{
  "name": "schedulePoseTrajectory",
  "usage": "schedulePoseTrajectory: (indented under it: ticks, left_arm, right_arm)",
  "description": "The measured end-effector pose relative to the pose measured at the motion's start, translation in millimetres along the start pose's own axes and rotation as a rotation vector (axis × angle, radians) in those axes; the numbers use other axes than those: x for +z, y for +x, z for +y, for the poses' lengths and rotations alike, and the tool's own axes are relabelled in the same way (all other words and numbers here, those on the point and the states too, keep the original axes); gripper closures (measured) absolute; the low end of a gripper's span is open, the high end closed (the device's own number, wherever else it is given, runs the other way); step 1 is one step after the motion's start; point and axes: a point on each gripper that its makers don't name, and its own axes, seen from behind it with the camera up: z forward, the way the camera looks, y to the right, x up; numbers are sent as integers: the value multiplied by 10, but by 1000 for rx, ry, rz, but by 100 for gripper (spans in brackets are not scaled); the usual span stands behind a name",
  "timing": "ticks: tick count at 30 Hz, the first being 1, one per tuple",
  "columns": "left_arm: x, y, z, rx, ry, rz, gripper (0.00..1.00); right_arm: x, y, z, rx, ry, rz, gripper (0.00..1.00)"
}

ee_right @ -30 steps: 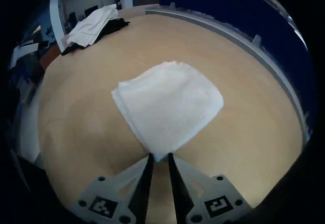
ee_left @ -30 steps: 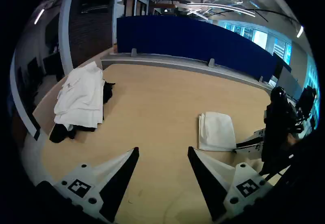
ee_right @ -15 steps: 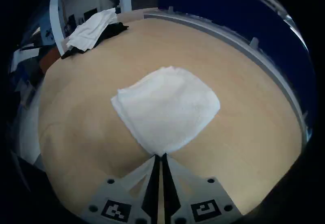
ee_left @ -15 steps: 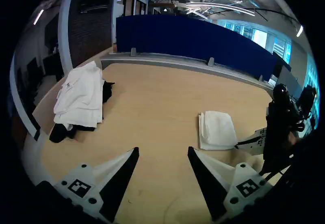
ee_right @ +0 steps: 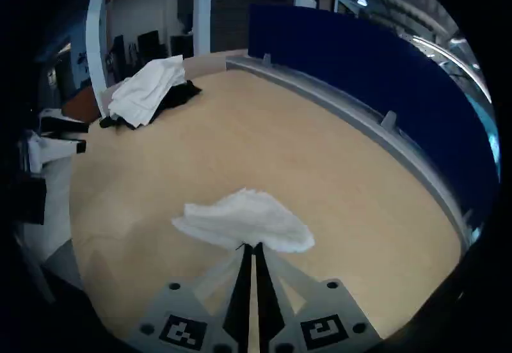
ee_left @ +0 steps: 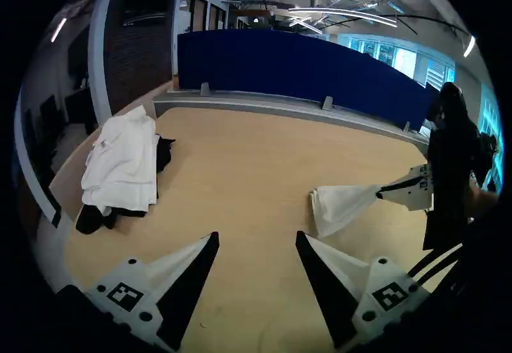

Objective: Fold towel

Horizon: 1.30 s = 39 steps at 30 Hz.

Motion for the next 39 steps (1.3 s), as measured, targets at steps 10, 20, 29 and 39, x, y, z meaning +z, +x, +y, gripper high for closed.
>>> schedulePoseTrajectory:
  ticks: [10,20,29,39]
  left_arm:
    - [52,118,79,9,-16,20,11]
    - [82,185,116,15,-25,33,11]
    - [98,214,129,15,-31,36,11]
    - [147,237,168,32,-42,33,11]
  right_arm:
    - [-294,691,46,-75,-8,75,96]
    - [-429,856,82,-83,-8,89,96]
    - [-515,899,172,-67,-19,100,96]
    - [-746,783,435,-42,-50,99,96]
